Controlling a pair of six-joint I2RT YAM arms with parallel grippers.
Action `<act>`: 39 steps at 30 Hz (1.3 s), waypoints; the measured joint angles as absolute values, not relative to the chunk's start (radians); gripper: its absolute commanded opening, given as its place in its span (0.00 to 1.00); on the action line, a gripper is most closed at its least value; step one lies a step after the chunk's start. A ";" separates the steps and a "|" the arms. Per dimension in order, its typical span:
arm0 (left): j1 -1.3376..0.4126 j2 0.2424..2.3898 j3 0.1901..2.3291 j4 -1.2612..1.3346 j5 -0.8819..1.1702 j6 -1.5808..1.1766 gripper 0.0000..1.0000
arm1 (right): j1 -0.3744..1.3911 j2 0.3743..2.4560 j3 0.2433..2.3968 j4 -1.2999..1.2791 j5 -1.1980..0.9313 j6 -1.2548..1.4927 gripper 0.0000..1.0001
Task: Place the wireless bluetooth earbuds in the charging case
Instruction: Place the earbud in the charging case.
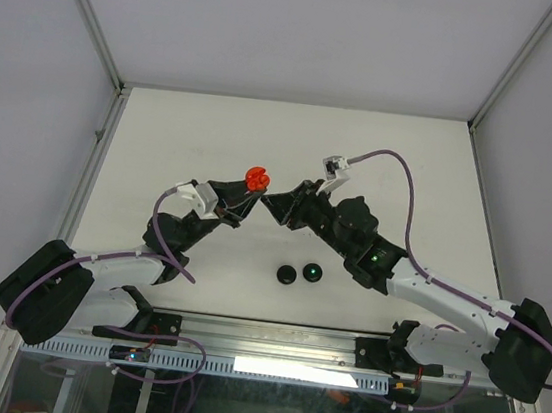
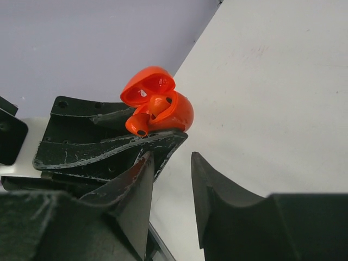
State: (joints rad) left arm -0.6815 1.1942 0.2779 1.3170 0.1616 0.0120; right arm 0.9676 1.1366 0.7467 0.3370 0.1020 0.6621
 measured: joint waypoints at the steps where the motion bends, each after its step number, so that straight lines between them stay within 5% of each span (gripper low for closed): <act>1: -0.682 1.194 0.278 1.317 0.157 0.012 0.00 | 0.968 1.136 0.747 0.334 0.102 0.654 0.41; 9: -0.682 1.193 0.278 1.279 0.153 0.004 0.00 | 0.967 1.097 0.794 0.251 0.054 0.505 0.52; 39: -0.682 1.193 0.280 1.219 0.242 -0.090 0.00 | 0.924 1.141 0.917 0.091 -0.175 0.397 0.48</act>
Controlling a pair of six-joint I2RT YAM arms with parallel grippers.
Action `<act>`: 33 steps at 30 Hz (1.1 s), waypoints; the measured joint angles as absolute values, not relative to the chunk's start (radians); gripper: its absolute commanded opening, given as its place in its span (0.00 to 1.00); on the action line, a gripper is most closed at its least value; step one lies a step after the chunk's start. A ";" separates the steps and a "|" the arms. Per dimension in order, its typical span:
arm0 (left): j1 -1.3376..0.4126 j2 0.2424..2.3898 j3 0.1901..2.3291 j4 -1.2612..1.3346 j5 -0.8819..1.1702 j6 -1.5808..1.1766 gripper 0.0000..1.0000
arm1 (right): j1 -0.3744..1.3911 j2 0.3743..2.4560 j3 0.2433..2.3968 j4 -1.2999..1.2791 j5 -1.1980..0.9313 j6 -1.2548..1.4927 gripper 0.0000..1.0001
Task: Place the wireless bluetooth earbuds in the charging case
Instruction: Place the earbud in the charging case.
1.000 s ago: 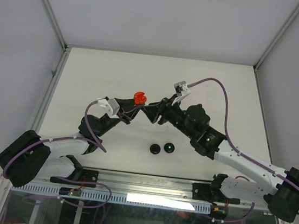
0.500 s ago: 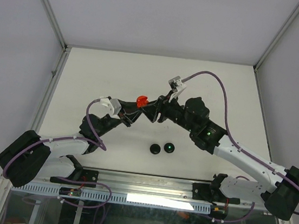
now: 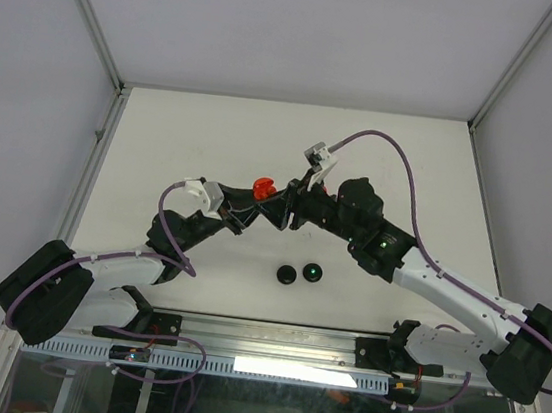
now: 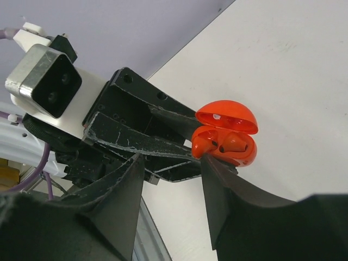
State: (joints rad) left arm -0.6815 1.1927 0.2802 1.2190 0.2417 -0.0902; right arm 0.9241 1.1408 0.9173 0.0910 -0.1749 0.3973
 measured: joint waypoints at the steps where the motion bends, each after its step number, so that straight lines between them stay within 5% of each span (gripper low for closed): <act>1: -0.682 1.193 0.281 1.219 0.242 -0.090 0.00 | 0.924 1.141 0.919 0.091 -0.181 0.397 0.48; 22: -0.682 1.206 0.293 1.159 0.273 -0.085 0.00 | 0.918 1.201 0.970 0.065 -0.227 0.378 0.52; 33: -0.681 1.206 0.294 1.105 0.425 -0.090 0.00 | 0.770 1.191 1.051 -0.136 -0.371 0.258 0.70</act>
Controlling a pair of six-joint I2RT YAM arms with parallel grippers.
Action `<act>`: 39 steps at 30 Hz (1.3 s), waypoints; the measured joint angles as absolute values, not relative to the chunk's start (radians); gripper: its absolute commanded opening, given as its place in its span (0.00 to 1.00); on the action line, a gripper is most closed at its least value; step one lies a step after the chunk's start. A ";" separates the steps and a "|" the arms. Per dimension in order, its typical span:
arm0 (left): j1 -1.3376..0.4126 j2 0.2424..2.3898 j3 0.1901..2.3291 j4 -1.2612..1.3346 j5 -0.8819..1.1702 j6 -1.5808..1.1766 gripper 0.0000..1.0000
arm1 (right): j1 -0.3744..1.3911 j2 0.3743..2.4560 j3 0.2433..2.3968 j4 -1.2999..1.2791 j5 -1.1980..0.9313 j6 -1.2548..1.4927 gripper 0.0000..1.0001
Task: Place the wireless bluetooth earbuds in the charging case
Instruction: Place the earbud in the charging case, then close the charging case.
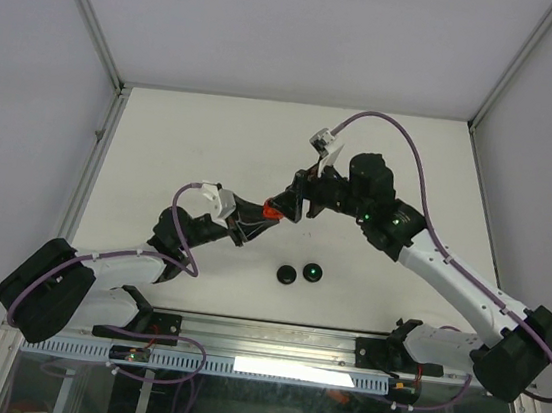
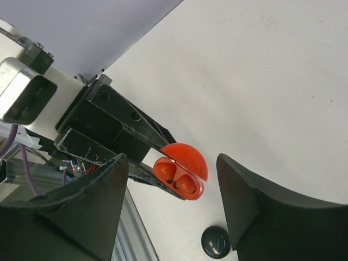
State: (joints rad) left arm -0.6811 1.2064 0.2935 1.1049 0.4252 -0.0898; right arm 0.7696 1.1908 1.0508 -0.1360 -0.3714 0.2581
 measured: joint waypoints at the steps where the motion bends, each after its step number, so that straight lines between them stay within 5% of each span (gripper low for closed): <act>1: -0.681 1.206 0.294 1.105 0.446 -0.090 0.00 | 0.756 1.191 1.051 -0.150 -0.395 0.252 0.71; 16: -0.681 1.257 0.308 1.146 0.570 -0.165 0.00 | 0.712 1.264 1.051 -0.170 -0.673 0.235 0.74; 33: -0.672 1.303 0.308 1.126 0.487 -0.260 0.00 | 0.706 1.218 1.031 -0.195 -0.765 0.180 0.73; 39: -0.672 1.349 0.335 1.052 0.432 -0.331 0.00 | 0.704 1.169 0.986 -0.209 -0.636 0.178 0.74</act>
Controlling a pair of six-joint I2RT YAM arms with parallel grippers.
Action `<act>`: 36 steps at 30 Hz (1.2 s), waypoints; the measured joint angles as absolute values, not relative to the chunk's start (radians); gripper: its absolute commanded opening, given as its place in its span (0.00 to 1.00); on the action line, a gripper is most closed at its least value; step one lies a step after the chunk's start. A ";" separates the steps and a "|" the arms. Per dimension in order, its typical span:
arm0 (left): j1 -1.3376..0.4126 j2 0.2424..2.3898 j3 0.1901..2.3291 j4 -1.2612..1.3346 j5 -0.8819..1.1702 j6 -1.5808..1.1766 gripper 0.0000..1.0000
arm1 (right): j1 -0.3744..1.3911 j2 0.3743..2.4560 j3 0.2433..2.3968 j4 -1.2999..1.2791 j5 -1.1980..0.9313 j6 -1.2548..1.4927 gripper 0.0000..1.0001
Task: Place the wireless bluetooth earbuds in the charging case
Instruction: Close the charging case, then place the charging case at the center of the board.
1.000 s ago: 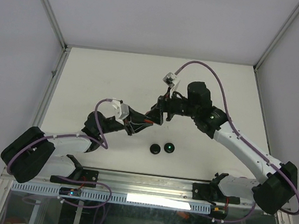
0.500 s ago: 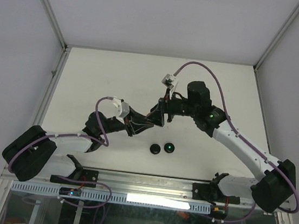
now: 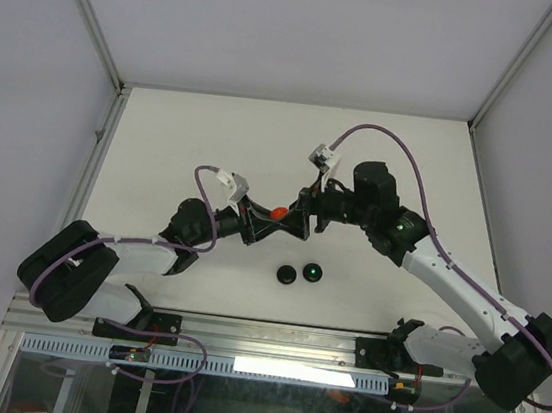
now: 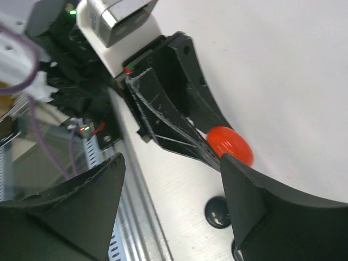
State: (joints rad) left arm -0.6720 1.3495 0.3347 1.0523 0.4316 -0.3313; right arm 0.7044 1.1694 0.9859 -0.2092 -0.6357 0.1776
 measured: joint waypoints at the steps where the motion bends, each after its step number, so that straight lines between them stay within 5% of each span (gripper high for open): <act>1: -0.672 1.356 0.344 1.030 0.421 -0.347 0.00 | 0.704 1.157 0.976 -0.213 -0.598 0.178 0.74; 16: -0.672 1.730 0.723 0.604 0.373 -0.580 0.06 | 0.702 0.976 0.777 -0.230 0.051 0.210 0.75; 36: -0.604 2.032 1.039 0.389 0.387 -0.721 0.46 | 0.702 0.897 0.728 -0.239 0.212 0.208 0.76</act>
State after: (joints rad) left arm -0.6044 2.0315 1.0386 0.3889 0.3866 -0.7208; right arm 0.7025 0.8967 0.7284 -0.2394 0.2115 0.2077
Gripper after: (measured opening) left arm 0.386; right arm 0.752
